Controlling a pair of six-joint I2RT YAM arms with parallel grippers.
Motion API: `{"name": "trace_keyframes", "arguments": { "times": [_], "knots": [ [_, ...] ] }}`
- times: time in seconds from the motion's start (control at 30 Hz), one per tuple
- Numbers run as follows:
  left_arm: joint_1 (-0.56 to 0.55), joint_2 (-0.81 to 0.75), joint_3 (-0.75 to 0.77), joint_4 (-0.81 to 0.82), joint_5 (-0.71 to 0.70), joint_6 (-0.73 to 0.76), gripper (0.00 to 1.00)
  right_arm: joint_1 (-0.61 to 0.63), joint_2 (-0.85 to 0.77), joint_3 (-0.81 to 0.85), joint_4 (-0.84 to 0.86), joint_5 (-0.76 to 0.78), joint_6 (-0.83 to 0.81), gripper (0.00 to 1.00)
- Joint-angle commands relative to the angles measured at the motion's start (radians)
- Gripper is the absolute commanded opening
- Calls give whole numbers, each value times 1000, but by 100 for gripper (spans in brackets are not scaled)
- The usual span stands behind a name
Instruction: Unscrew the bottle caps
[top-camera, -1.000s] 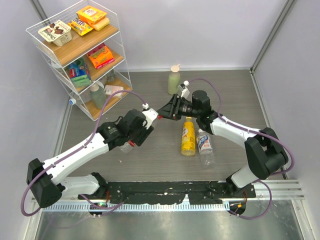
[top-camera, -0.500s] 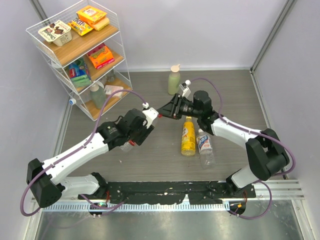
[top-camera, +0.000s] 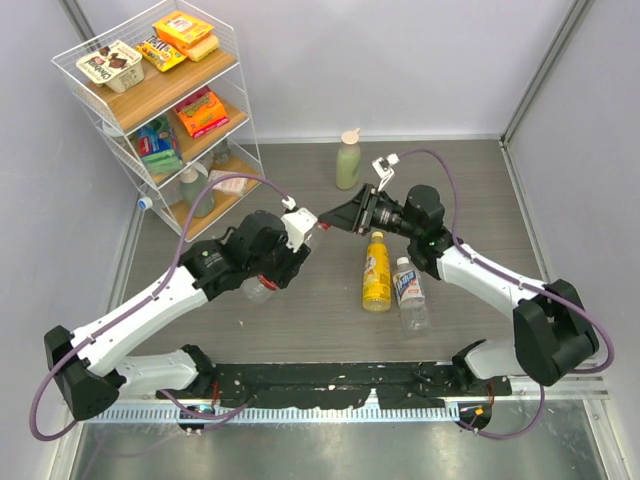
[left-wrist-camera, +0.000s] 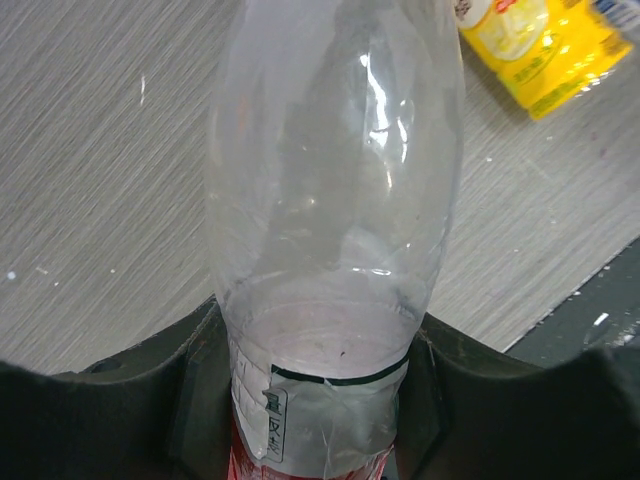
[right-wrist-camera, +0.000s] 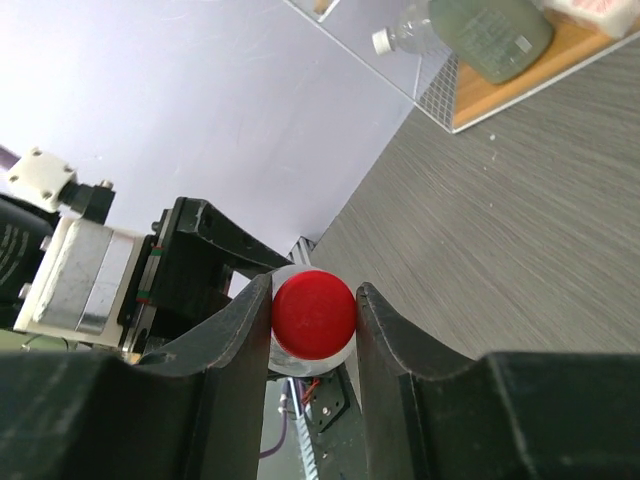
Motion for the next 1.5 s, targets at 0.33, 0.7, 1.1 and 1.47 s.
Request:
{"name": "trace_keyframes", "arguments": {
  "times": [0.33,0.7,1.1,1.47],
  "knots": [
    [-2,13,132,34,387,-71,17,21,-215,26,136,-285,-118,2],
    [-2,-8,147,126,729,-146,17,22,-336,37,111,-377,-195,2],
    [-2,-45,113,172,776,-168,17,22,-405,24,99,-334,-202,20],
    [-2,-54,100,55,582,-108,17,22,-427,69,-90,-144,-261,100]
  ]
}}
